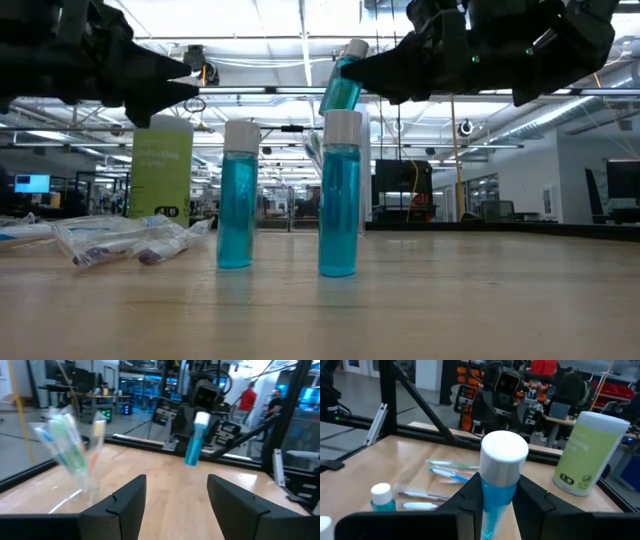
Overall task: Pick & Place toothbrushing station
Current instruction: Put the blue mouthwash into the transparent organizer
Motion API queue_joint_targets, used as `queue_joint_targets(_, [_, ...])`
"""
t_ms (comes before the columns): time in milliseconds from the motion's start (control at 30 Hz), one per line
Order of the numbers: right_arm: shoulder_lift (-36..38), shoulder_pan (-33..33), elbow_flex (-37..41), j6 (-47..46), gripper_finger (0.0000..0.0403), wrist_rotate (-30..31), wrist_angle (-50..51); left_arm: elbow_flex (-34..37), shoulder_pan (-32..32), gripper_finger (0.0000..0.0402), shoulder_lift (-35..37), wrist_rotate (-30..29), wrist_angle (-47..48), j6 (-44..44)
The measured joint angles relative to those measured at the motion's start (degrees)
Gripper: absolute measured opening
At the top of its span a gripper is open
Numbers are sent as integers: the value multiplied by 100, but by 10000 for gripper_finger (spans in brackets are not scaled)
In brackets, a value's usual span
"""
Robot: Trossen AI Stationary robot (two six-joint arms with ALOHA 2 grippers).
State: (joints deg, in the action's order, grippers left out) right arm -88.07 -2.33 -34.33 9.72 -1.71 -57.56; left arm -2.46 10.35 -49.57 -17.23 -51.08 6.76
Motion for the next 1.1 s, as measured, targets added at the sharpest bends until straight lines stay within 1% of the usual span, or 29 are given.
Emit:
queue_joint_targets(67, [-4,8,0,0,69,-11,26,-185,-34,218,-547,175,-396,-42])
queue_joint_targets(133, [-4,9,0,0,69,-9,8,-555,-54,218,-1075,292,-493,-265])
queue_joint_targets(233, [-2,9,0,0,69,-5,65,-1325,-129,218,-1831,553,-252,-787])
queue_joint_targets(367, [9,0,0,0,69,-9,42,-2215,-286,218,-2687,585,114,-1198])
queue_joint_targets(467, [15,-4,0,-2,69,-11,49,-2770,-454,218,-3269,659,371,-1024])
queue_joint_targets(600, [14,1,0,-4,69,-9,79,-3366,-601,218,-3931,1178,643,-813])
queue_joint_targets(700, [15,1,0,-64,69,-11,96,-3704,-621,218,-4252,1443,639,-881])
queue_joint_targets(867, [13,-2,0,-119,69,-11,443,-4000,-622,218,-4346,1445,909,-1073])
queue_joint_targets(967, [15,-2,0,-173,69,-32,675,-4261,-660,218,-4216,1425,1679,-1036])
queue_joint_targets(1100, [12,-2,0,-185,69,-2,881,-5019,-794,218,-4072,1406,3398,-686])
